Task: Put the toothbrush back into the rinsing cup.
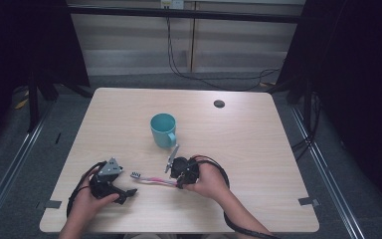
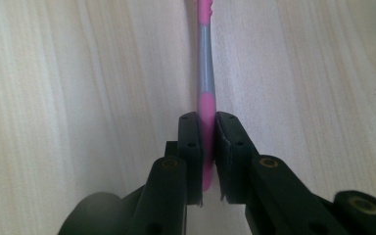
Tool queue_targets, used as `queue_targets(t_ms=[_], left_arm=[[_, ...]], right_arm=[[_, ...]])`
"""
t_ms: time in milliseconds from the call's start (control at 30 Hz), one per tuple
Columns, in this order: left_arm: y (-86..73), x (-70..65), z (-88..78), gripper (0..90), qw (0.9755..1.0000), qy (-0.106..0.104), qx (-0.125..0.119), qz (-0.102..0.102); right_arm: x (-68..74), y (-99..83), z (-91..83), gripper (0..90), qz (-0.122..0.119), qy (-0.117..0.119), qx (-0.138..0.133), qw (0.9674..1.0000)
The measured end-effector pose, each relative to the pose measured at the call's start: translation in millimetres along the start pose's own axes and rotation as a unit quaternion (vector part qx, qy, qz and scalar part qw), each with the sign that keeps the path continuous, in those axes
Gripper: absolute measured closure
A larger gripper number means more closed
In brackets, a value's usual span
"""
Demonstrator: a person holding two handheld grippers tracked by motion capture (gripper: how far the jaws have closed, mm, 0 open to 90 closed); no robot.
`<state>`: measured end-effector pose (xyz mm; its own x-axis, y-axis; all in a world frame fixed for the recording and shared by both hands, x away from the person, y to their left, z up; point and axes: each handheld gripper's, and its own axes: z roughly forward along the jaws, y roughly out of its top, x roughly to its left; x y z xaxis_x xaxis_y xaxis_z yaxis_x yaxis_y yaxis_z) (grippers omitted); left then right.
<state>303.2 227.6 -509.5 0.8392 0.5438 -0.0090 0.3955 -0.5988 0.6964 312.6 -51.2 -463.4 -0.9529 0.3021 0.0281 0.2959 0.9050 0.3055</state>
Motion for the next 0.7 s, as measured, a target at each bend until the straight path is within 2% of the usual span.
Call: queue_targets(t_ms=[67,200,500,600,700], left_arm=[[0.0,0.0,0.0,0.8,1.0,0.0,0.0,0.0],[0.0,0.0,0.0,0.8,1.0,-0.001,0.0,0.0],[0.0,-0.1,0.1,0.7,1.0,-0.001,0.0,0.0],[0.0,-0.1,0.1,0.7,1.0,-0.001,0.0,-0.001],[0.1,-0.1,0.0,0.8,1.0,-0.001,0.0,0.0]], right_arm=[[0.4,-3.1,-3.7,82.2,0.0,0.0,-0.013,0.9999],[1.3,-7.7,-7.2,82.2,0.0,-0.006,-0.018,0.9998],[1.6,-24.1,-15.4,82.1,0.022,-0.008,-0.053,0.9983],[0.4,-28.8,-17.5,82.1,0.023,-0.011,-0.064,0.9976],[0.3,-31.3,-19.0,82.1,0.028,-0.013,-0.063,0.9975]])
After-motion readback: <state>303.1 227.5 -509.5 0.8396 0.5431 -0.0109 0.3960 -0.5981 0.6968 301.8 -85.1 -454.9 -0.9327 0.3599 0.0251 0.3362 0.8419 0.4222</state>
